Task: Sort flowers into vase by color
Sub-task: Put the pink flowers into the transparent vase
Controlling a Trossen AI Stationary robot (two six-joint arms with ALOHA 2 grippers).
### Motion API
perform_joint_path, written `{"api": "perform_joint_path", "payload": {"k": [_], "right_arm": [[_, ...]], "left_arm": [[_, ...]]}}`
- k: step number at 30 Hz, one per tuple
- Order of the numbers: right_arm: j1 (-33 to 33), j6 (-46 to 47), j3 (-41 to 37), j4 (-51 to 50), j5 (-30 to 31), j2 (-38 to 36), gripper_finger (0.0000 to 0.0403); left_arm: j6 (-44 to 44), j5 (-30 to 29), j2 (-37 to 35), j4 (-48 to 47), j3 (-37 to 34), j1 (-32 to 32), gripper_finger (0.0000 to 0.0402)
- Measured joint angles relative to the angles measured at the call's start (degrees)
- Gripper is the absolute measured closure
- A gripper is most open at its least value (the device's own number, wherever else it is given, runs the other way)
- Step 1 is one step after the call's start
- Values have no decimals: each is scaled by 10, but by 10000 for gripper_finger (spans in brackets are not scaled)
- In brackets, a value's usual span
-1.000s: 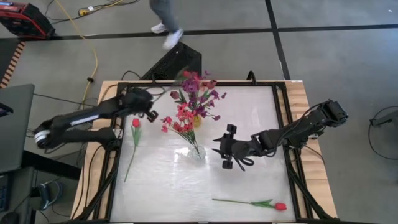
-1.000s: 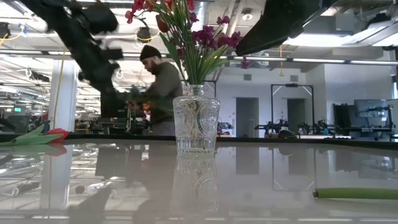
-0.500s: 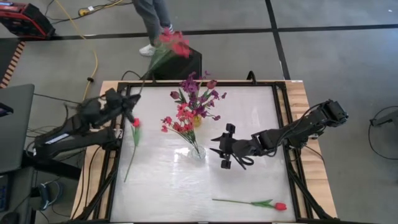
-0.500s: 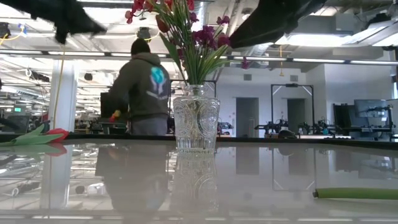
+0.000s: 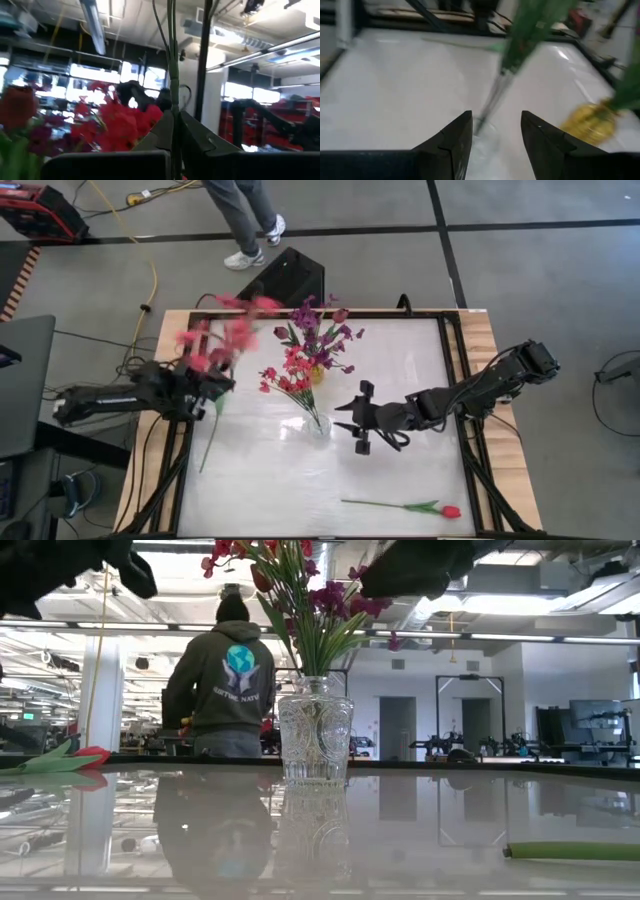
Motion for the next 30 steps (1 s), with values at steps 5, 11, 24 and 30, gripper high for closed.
{"api": "perform_joint_path", "payload": {"k": [5, 11, 24, 30], "right_arm": [[6, -20, 0, 80, -64, 0, 210], [24, -97, 0, 205, -73, 0, 210], [33, -178, 53, 302, -74, 91, 210], [49, -250, 103, 307, -69, 121, 224]], "left_arm": [[36, -35, 82, 63, -13, -74, 401], [97, -70, 230, 152, 15, -181, 401], [215, -199, 556, 205, 193, -307, 401], [215, -199, 629, 201, 238, -299, 401]]}}
